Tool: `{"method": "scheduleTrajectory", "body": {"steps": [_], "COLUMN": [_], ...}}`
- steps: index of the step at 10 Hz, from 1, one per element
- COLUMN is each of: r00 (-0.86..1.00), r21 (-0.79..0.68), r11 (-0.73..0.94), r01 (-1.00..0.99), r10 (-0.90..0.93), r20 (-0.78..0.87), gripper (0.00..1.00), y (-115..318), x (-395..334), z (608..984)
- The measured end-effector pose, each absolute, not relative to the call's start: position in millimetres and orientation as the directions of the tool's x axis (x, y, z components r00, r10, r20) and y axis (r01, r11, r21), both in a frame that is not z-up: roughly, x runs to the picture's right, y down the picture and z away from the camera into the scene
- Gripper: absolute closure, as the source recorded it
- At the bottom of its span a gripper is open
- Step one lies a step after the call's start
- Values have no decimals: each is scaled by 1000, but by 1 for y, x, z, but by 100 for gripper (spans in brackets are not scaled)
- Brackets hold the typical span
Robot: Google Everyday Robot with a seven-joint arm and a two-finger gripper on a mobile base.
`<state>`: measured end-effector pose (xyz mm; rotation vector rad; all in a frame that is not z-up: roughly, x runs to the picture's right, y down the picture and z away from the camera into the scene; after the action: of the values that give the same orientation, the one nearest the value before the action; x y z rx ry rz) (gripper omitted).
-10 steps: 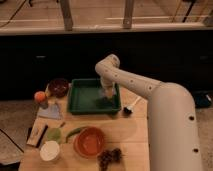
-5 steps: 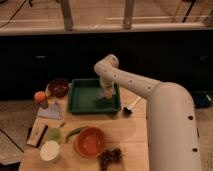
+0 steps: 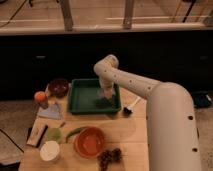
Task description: Wipe tray with sponge
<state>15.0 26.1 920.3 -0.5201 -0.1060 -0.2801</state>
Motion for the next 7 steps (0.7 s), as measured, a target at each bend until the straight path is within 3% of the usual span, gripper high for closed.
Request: {"method": "scheduleTrajectory", "body": {"steps": [7], "r00": [946], "r21": [-513], "r11": [801], "r01": [310], "r10": [-206], "r20": [250], "gripper": [100], "y": [58], "x": [2], "z": [938]}}
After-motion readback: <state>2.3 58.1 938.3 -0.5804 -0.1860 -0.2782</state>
